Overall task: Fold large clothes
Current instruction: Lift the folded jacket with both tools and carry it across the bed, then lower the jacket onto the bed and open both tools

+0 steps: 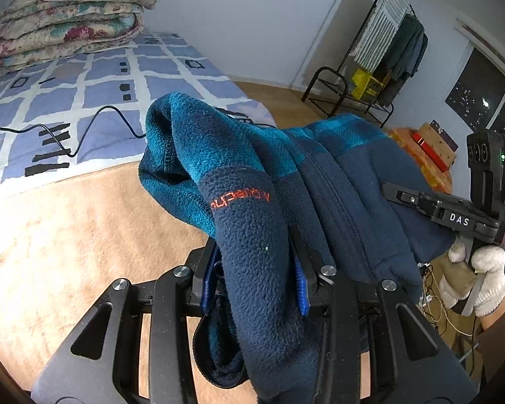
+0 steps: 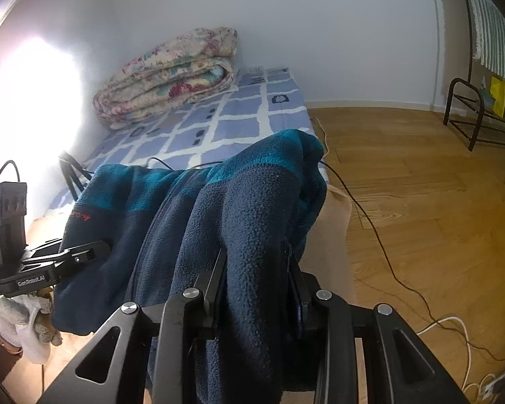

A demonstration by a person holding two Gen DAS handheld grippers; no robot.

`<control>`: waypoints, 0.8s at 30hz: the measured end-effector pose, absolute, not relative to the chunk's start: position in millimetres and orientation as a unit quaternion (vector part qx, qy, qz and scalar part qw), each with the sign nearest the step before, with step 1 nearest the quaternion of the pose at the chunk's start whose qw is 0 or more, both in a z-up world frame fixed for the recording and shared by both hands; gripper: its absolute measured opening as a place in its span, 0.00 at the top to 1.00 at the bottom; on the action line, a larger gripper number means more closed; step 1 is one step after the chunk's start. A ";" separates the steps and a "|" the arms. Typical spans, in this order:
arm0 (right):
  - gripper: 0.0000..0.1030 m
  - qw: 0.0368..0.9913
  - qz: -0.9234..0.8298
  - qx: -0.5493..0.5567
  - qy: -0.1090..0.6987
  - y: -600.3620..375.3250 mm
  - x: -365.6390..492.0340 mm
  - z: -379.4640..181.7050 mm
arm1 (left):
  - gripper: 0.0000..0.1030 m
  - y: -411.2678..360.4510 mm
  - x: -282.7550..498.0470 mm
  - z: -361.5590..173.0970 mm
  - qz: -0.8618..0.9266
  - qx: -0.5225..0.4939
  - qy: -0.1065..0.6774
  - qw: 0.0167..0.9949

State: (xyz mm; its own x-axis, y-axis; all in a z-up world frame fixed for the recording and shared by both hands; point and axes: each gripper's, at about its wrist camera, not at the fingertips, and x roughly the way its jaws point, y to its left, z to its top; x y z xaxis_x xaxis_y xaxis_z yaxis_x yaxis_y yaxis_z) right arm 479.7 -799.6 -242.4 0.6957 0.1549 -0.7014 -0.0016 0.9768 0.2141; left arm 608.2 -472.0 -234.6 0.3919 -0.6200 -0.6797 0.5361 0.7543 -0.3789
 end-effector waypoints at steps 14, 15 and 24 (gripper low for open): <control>0.57 0.902 0.002 0.128 0.413 -826.9 494.1 -277.4 | 0.64 -469.8 612.5 -251.4 -0.327 -0.031 0.436 0.837; 0.56 0.902 -0.012 0.126 0.413 -828.5 492.6 -277.6 | 0.64 -469.1 611.9 -251.1 -0.326 -0.032 0.437 0.837; 0.36 0.906 -0.051 0.089 0.410 -813.8 481.4 -266.6 | 0.40 -459.6 592.3 -242.7 -0.302 -0.010 0.433 0.849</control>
